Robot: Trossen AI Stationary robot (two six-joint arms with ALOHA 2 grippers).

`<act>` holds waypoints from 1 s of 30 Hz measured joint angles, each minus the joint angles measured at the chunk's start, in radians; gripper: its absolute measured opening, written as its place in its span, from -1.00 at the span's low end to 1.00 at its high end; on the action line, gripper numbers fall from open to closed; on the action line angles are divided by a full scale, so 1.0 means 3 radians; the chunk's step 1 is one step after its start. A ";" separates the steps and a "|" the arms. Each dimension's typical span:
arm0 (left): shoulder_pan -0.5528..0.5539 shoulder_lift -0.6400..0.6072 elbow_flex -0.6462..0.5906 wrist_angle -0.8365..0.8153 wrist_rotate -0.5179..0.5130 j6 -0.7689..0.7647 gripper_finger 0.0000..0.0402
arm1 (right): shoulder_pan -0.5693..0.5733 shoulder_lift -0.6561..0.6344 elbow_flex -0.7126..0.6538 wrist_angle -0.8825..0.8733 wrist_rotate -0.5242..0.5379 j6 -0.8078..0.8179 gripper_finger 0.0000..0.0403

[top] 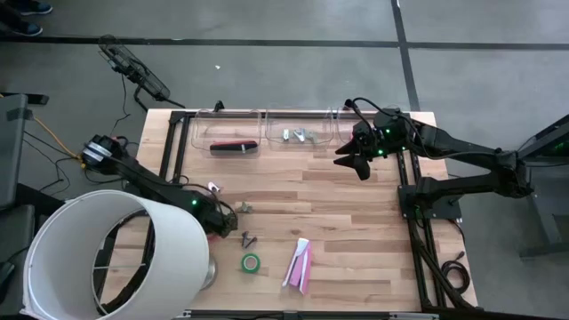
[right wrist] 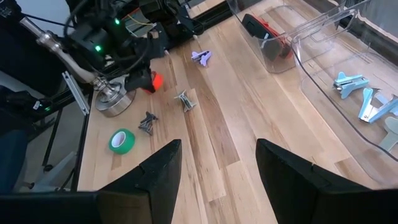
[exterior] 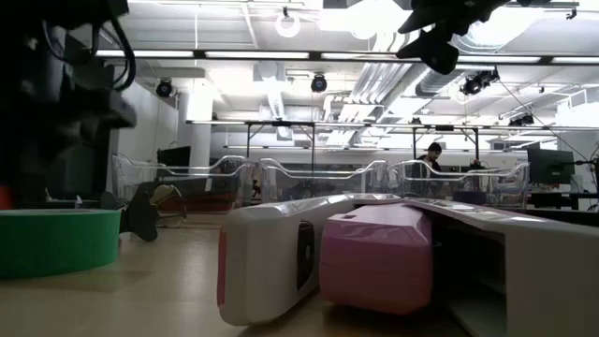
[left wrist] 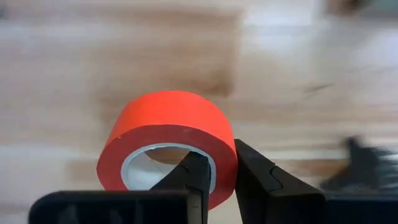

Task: Pick and place Stapler, Stapler remover, tape
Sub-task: Put the red tape into the right transparent bin

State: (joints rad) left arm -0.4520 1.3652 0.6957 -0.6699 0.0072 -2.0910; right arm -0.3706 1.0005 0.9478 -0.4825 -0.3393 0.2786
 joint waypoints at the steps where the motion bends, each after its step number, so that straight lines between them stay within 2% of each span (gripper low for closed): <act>1: -0.0001 -0.0030 0.0016 0.0002 -0.0162 0.0035 -0.78 | 0.0000 0.0002 0.0000 -0.0001 0.0001 -0.0004 -0.02; 7: 0.0002 -0.0237 0.0103 0.0035 -0.1057 0.0314 -0.80 | 0.0001 0.0002 -0.0001 0.0000 0.0020 -0.0061 -0.02; 14: 0.0022 -0.0375 0.0212 0.0182 -0.2012 0.0727 -0.78 | 0.0000 0.0002 -0.0003 0.0000 0.0279 -0.0080 -0.02; 16: 0.0096 -0.0394 0.0233 0.0297 -0.2185 0.0863 -0.78 | 0.0000 0.0002 -0.0004 0.0000 0.0344 -0.0114 -0.02; 19: 0.0296 -0.0395 0.0249 0.0609 -0.2250 0.1276 -0.78 | 0.0000 0.0002 -0.0004 0.0003 0.0428 -0.0148 -0.02; 24: 0.0729 -0.0396 0.0257 0.1586 -0.2114 0.2455 -0.77 | 0.0000 0.0019 -0.0005 0.0032 0.0533 -0.0150 -0.02; 27: 0.0973 -0.0396 0.0257 0.2159 -0.1980 0.3120 -0.77 | 0.0000 0.0048 -0.0006 0.0040 0.0604 -0.0150 -0.02; 30: 0.1185 -0.0397 0.0257 0.2635 -0.1703 0.3661 -0.77 | 0.0000 0.0081 -0.0006 0.0085 0.0612 -0.0149 -0.02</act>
State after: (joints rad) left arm -0.0964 1.2461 0.7727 0.1205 -0.5036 -0.9926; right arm -0.3706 1.0248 0.9459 -0.4570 -0.1557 0.2340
